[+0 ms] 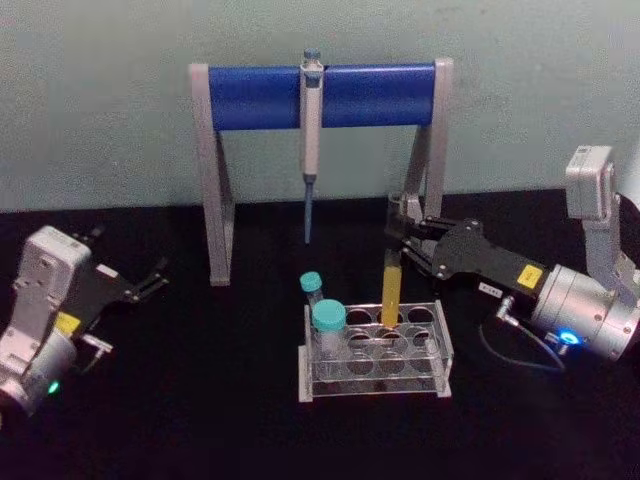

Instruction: Pick up the test tube from the test tube rack, shake it, then place it back into the test tube rack.

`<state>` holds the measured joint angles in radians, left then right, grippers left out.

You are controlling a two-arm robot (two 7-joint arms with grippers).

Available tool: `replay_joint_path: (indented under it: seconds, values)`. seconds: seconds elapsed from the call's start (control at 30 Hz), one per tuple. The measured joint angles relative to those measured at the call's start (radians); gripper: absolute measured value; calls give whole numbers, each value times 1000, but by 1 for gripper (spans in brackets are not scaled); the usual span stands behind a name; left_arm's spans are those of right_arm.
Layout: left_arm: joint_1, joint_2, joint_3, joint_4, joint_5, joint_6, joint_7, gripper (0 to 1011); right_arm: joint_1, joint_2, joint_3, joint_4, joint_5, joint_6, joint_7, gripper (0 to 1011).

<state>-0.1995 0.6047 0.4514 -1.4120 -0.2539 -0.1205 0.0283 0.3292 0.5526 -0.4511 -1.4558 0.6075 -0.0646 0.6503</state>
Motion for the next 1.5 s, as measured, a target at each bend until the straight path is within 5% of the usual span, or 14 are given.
replay_joint_path:
  seconds: [1.5]
  values:
    - [0,0,0,0,0,0,0,1001,12,-35,-8,73,-38,-6,14,218]
